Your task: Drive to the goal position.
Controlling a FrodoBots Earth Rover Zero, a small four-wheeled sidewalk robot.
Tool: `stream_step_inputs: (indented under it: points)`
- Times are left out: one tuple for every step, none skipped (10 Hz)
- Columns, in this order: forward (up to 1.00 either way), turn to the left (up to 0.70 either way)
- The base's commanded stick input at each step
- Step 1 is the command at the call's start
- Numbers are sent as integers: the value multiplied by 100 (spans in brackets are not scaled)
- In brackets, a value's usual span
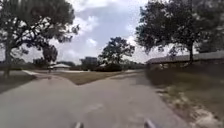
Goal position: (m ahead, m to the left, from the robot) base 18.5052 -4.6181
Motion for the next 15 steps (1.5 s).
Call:
stream_step_inputs:
  points:
    - [85, -23]
    - [85, -34]
    - [85, -7]
    - [85, -4]
    - [85, -6]
    - [85, -21]
    - [85, -30]
    - [85, 0]
    - [85, 0]
    - [85, 0]
    - [85, 0]
    - [85, -5]
    - [85, -27]
    - [85, -26]
    - [85, -19]
